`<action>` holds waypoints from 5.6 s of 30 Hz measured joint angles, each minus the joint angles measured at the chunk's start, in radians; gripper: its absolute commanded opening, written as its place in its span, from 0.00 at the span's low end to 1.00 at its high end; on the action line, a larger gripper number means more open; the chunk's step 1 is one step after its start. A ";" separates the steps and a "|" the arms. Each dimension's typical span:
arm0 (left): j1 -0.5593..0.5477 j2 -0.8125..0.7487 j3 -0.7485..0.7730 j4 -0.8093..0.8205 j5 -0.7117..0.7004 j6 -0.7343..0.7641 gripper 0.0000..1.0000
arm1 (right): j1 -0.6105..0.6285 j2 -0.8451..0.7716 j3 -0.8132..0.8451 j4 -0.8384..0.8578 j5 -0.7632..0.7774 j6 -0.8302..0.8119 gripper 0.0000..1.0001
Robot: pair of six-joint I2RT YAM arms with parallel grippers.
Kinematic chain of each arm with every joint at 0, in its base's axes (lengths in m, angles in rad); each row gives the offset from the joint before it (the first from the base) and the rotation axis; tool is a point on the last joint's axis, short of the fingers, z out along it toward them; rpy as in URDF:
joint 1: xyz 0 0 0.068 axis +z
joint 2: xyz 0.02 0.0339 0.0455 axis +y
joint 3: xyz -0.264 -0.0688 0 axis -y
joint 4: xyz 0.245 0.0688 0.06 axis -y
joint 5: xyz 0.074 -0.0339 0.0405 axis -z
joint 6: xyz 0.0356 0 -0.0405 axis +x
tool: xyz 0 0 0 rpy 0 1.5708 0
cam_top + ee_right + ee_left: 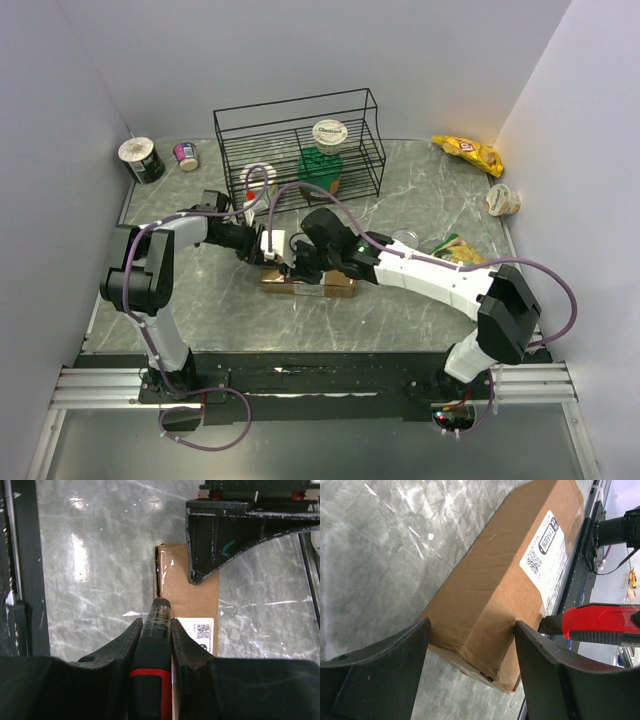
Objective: Unpack the express box
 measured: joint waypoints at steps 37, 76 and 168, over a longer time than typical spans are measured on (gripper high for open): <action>-0.034 0.012 0.005 -0.008 0.015 0.024 0.68 | -0.121 -0.079 0.000 -0.213 -0.175 -0.233 0.00; -0.065 0.047 0.054 -0.074 0.025 0.051 0.63 | -0.261 -0.193 -0.046 -0.397 -0.223 -0.434 0.00; -0.285 0.159 0.266 -0.166 -0.023 0.092 0.61 | -0.344 -0.306 -0.063 -0.602 -0.203 -0.547 0.00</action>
